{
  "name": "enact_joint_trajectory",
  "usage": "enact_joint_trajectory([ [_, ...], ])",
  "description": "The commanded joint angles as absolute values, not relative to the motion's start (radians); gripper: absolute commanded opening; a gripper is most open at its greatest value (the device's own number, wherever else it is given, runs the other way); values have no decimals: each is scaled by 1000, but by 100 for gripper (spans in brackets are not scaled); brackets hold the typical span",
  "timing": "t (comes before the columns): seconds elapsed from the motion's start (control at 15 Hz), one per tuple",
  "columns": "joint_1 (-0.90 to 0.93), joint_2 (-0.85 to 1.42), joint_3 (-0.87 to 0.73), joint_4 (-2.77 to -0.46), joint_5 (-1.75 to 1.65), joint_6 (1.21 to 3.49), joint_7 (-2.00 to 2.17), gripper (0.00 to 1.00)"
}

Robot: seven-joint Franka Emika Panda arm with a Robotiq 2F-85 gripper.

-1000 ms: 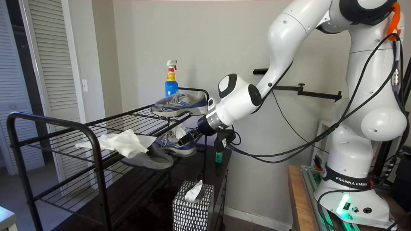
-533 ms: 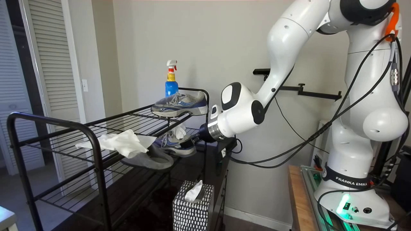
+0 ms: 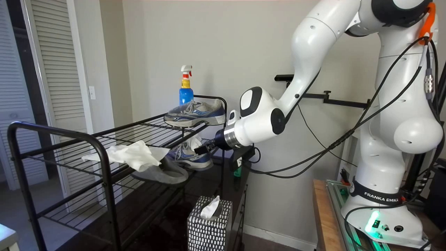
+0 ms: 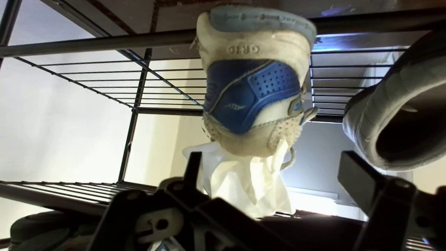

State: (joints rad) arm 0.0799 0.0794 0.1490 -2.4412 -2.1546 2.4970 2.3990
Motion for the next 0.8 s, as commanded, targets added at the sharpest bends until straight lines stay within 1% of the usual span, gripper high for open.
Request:
enact_joint_trajectory([
  [0.0, 79, 88, 140, -2406, -2178, 2488, 2411, 100],
  [0.13, 73, 99, 132, -2381, -2176, 2501, 2406, 100],
  [0.2, 71, 103, 129, -2374, -2178, 2503, 2407, 78],
  [0.27, 70, 107, 127, -2367, -2178, 2507, 2409, 74],
  [0.4, 61, 119, 120, -2340, -2178, 2528, 2400, 59],
  [0.47, 57, 123, 118, -2331, -2176, 2536, 2398, 50],
  [0.73, 37, 141, 106, -2284, -2178, 2629, 2396, 22],
])
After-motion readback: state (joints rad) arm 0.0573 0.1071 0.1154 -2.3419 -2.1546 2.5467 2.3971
